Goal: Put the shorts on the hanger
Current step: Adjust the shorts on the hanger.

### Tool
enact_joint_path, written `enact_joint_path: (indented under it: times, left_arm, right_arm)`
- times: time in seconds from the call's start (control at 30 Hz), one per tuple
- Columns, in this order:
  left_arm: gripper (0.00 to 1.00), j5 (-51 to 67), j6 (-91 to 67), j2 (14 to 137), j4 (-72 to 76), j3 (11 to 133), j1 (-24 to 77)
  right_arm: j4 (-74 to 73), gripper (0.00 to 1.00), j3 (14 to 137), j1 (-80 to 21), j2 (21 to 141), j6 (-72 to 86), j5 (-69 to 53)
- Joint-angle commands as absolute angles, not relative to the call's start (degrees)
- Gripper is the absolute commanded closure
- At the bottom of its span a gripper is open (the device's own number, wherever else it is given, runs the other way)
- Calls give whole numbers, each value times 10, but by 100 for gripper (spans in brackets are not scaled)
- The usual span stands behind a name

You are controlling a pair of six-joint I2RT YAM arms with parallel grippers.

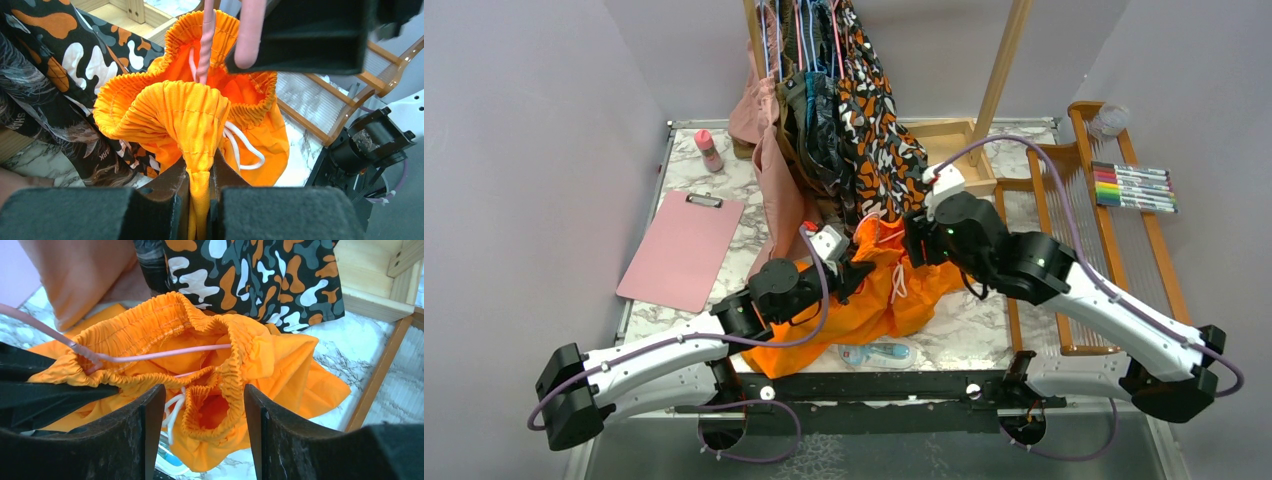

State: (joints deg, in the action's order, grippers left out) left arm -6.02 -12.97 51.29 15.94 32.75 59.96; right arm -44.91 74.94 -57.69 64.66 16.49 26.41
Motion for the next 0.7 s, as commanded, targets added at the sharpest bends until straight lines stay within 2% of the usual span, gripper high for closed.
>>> enact_joint_path:
  times: [0.0,0.13,0.23,0.3,0.4,0.67]
  left_arm:
    - [100,-49,-133,488,204,315,597]
    - [100,-48,-134,473,201,308,598]
    - [100,-46,-134,463,195,306,598]
    - [100,-45,-134,456,191,303,598]
    - [100,-44,-135,445,183,300,598]
    - [100,-48,-139,416,159,293,598]
  right_arm:
    - [-461,39,757,-578,625,175,269]
    - [-465,42,742,-573,623,174,292]
    - [-456,41,730,-559,617,177,293]
    - [-427,37,709,-529,602,173,244]
    - [-398,37,686,-473,591,177,156]
    - [-364,52,669,-459,592,191,82]
